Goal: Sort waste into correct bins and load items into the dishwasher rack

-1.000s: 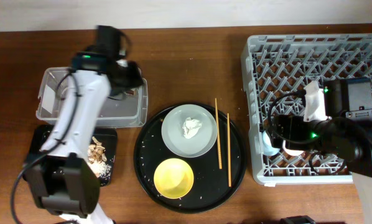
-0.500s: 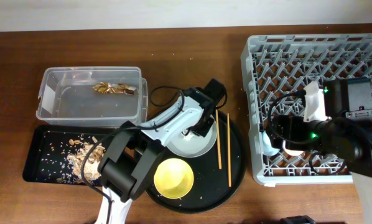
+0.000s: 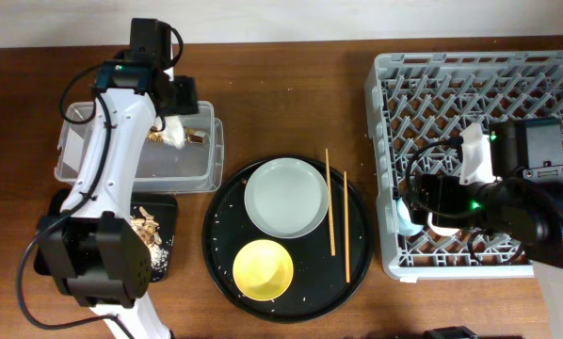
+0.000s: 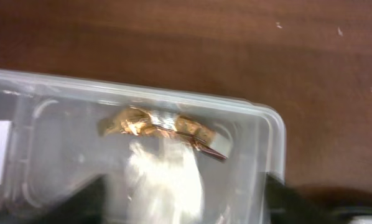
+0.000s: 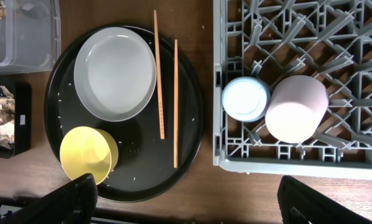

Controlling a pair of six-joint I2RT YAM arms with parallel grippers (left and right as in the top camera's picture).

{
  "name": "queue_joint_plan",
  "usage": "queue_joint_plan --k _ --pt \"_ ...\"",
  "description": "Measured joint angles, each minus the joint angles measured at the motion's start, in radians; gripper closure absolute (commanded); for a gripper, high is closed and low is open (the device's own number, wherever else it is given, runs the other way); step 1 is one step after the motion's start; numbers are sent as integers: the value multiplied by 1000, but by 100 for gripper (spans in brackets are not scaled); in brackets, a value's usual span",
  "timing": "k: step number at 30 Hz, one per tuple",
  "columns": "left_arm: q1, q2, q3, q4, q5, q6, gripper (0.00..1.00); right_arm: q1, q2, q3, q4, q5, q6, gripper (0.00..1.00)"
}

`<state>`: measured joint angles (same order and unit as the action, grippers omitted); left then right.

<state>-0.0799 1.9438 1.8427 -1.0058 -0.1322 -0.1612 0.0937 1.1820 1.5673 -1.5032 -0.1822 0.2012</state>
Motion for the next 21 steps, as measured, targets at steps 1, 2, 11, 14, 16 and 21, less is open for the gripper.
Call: queue_joint_plan --k 1,2,11,14,16,21 --pt "-5 -4 0 -36 13 5 1 0 0 0 0 0 1 8" --pt "-18 -15 -1 -85 27 11 1 0 0 0 0 0 0 0" --pt "-105 -595 4 -358 28 23 1 0 0 0 -7 0 0 2" --pt "-105 -661 4 -386 28 23 1 0 0 0 -7 0 0 2" --pt "-105 -687 4 -386 28 23 1 0 0 0 -7 0 0 2" --pt "-109 -727 4 -397 27 23 1 0 0 0 -8 0 0 2"
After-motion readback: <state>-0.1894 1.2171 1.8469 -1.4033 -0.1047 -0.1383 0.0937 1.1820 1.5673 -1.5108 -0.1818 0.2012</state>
